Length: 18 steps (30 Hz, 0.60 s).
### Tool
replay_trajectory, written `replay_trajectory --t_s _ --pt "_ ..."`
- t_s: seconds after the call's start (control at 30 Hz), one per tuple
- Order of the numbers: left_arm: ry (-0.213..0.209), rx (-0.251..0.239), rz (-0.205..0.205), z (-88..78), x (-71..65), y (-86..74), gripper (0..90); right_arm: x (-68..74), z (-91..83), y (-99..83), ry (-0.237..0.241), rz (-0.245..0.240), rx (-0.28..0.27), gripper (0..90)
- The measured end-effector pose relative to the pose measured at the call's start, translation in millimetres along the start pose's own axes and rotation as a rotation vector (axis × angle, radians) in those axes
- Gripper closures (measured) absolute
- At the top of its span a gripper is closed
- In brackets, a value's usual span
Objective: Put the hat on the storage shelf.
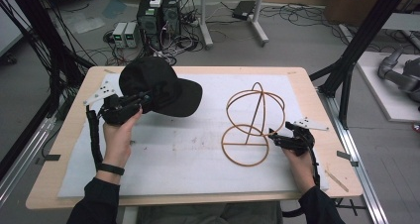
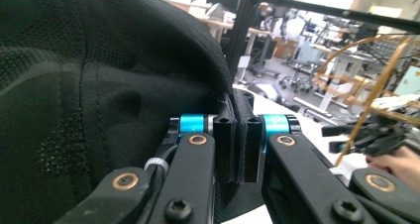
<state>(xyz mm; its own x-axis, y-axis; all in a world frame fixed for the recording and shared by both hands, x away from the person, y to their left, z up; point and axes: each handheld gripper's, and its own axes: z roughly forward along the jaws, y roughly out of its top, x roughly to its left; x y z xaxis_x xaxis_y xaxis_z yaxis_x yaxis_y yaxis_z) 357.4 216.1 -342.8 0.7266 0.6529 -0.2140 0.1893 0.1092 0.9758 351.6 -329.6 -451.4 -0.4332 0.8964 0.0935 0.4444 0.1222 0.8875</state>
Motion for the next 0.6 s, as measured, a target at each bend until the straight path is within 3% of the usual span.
replay_trajectory --t_s 0.3,0.6 --pt "-0.073 -0.035 0.056 5.6 -36.0 32.9 87.7 -0.3 0.2 0.0 0.004 0.001 -0.002 19.4" --pt "-0.137 -0.085 0.070 12.5 -60.7 61.6 87.7 -0.4 0.4 0.0 0.006 0.002 -0.004 19.4"
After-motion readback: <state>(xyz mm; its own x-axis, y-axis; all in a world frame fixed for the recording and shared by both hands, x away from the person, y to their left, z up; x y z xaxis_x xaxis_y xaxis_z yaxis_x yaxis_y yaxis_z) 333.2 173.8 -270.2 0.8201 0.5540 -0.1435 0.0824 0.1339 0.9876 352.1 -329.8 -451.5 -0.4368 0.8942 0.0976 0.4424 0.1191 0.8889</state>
